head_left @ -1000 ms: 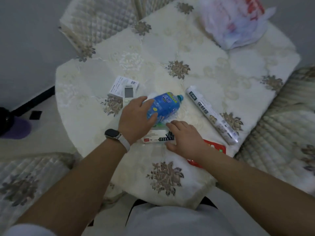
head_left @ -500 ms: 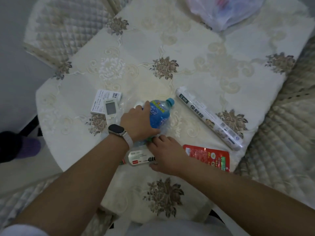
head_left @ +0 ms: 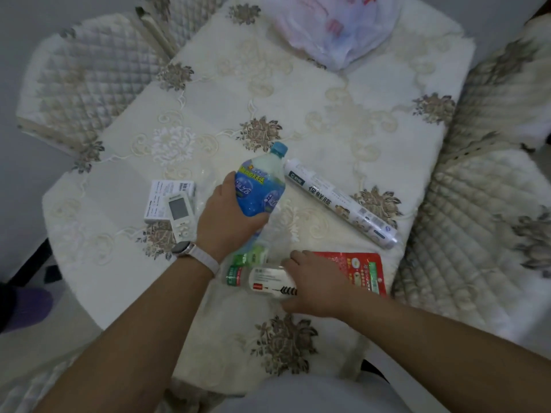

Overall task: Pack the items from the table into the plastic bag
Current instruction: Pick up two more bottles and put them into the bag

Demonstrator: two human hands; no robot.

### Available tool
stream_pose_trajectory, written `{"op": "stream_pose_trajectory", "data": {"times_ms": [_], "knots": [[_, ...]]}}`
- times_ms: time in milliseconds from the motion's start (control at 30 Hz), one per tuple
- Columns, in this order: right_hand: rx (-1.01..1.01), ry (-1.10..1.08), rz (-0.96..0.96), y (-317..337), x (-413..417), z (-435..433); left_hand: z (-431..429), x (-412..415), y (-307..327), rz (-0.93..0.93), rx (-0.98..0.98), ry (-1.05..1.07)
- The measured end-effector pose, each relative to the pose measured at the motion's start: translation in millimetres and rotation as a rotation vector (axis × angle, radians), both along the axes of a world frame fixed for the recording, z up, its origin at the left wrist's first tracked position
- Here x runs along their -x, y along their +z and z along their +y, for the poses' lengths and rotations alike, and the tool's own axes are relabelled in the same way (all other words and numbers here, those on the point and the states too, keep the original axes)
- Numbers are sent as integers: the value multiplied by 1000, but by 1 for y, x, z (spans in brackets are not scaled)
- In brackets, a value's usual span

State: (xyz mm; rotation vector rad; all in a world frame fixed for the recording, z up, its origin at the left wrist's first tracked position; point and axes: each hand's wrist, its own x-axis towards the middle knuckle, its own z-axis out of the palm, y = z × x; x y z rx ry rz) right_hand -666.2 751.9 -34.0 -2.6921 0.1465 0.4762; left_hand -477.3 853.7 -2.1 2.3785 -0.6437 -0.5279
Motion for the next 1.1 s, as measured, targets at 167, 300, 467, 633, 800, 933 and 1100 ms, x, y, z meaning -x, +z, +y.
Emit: {"op": "stream_pose_trajectory", "data": {"times_ms": [167, 300, 467, 633, 800, 933, 1100], "knots": [[-15, -353, -49, 18, 42, 9, 20, 12, 25, 80, 315, -28], [-4, -633, -39, 29, 75, 27, 31, 29, 44, 156, 463, -75], [-119, -1010, -165, 44, 118, 46, 27, 65, 53, 257, 574, -161], [-247, -1271, -366, 67, 157, 45, 16, 113, 49, 365, 570, -234], [-472, -1510, -551, 81, 196, 27, -4, 166, 54, 424, 542, -292], [-570, -1559, -683, 85, 234, -2, -35, 213, 64, 409, 534, -344], [-748, -1592, -788, 90, 313, -51, -100, 292, 82, 408, 557, -378]]}}
